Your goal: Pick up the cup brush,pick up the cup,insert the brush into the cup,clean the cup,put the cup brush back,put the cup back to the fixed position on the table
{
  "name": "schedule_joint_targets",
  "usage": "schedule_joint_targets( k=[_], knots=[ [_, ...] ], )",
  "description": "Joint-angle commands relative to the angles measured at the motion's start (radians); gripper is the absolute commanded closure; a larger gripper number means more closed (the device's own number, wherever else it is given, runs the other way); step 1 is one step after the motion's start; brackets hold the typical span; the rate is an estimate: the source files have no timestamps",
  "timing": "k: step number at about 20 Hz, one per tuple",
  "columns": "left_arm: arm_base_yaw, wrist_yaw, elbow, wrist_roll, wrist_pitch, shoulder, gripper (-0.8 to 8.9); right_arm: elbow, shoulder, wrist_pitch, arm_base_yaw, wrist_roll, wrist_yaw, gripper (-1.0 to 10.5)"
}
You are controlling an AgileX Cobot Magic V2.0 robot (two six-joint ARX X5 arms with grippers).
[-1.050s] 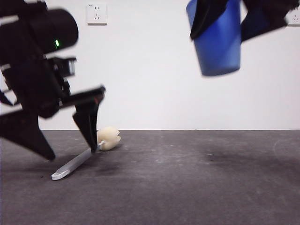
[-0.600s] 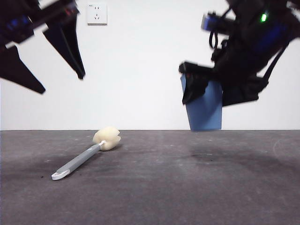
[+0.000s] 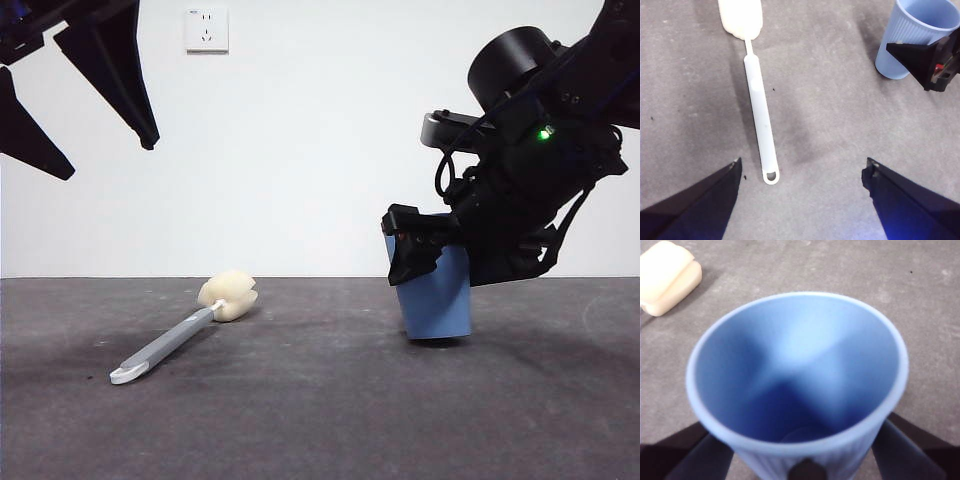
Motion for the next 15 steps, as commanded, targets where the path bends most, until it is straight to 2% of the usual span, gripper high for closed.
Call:
schedule_joint_targets(
  k=[1,2,3,6,8,11,13,15],
  knots=[
    [0.001,-0.003,-0.007,0.015,0.006,0.0,4.04,-0.012,0.018,-0.078,-0.001,-0.008,0.003,9.4],
    [0.001,-0.002,-0.007,0.015,0.006,0.0,4.04,-0.012,0.018,-0.101,-0.001,-0.007,0.003,9.3],
    [0.001,-0.002,-0.007,0.015,0.006,0.0,4.04,-0.012,0.018,-0.119,0.0,-0.007,0.003,8.8],
    [0.001,-0.002,-0.007,0.015,0.005,0.0,4.04,-0.012,0.017,-0.164,0.001,-0.001,0.003,5.6],
    [0.001,-0.002,-0.007,0.015,0.006,0.0,4.04,-0.012,0.013,-0.189,0.002,0.002,0.003,5.0],
    [0.001,-0.002,-0.007,0.016,0.005,0.0,4.04,-0.012,0.01,-0.19,0.001,0.002,0.003,4.9],
    [0.001,-0.002,-0.007,0.015,0.005,0.0,4.04,-0.012,0.007,-0.191,0.002,0.003,0.004,3.7],
    [0.001,-0.002,-0.007,0.016,0.005,0.0,4.04,-0.012,0.005,-0.198,0.002,0.003,0.003,3.4]
  ],
)
